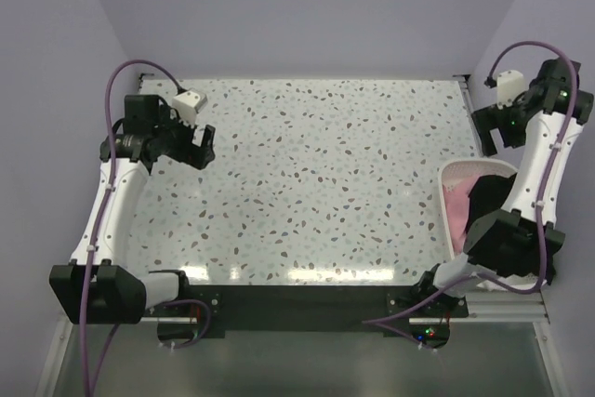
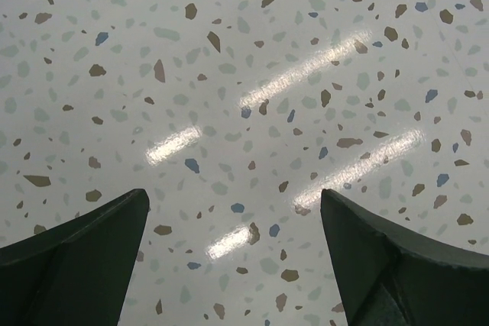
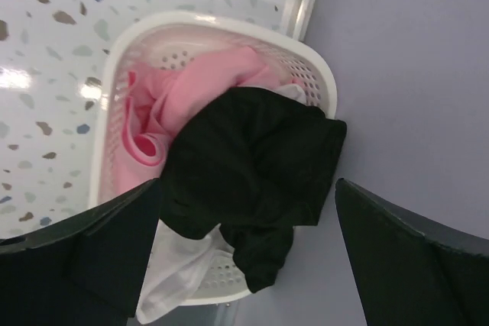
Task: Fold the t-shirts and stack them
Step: Grab the tshirt from the pile
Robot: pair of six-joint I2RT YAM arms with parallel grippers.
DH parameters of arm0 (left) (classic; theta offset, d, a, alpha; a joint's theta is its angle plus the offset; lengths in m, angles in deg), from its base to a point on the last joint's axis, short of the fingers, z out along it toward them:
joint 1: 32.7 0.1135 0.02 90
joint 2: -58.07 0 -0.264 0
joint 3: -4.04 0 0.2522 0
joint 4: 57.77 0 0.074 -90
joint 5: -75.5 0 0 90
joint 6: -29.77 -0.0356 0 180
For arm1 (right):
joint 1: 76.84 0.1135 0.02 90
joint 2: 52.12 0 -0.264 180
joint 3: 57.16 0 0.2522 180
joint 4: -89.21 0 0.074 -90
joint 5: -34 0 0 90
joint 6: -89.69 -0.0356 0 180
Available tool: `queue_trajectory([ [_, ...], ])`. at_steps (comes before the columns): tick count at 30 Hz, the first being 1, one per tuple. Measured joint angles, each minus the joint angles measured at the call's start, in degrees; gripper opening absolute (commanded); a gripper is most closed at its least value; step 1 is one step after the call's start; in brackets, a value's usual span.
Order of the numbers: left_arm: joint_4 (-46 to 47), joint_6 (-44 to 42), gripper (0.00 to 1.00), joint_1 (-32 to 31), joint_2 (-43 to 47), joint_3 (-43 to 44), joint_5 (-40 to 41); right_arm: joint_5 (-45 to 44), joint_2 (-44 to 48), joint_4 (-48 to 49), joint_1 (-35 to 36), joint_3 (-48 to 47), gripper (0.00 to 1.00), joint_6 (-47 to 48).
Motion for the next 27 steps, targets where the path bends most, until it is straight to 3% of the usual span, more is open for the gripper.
queue_trajectory([
  [10, -1.33, -2.38, 1.0, 0.0, -2.56, 0.37, -3.08, -2.71, -5.95, -0.9, -10.12, 4.02, 0.99, 6.58],
  [19, -1.6, -3.63, 1.0, 0.0, -3.41, 0.42, -3.76, -6.08, -6.95, -0.85, -11.67, 18.27, 0.99, 7.93],
  [21, -1.64, -3.72, 1.0, 0.0, -3.61, 0.42, -3.8, -6.99, -6.95, -1.11, -11.65, 21.88, 0.95, 8.17],
  [22, -1.66, -3.76, 1.0, 0.0, -3.65, 0.42, -3.82, -7.32, -6.95, -1.29, -11.67, 22.97, 0.91, 8.33],
  [23, -1.75, -3.78, 1.0, 0.0, -3.65, 0.42, -3.8, -7.65, -6.95, -1.57, -11.67, 23.54, 0.76, 8.44],
  [26, -1.92, -3.78, 1.0, 0.0, -3.65, 0.48, -3.45, -8.09, -6.95, -1.7, -11.67, 23.5, 0.43, 8.85],
  [27, -1.9, -3.74, 1.0, 0.0, -3.65, 0.48, -3.17, -8.04, -6.95, -1.77, -11.67, 23.12, 0.22, 8.87],
])
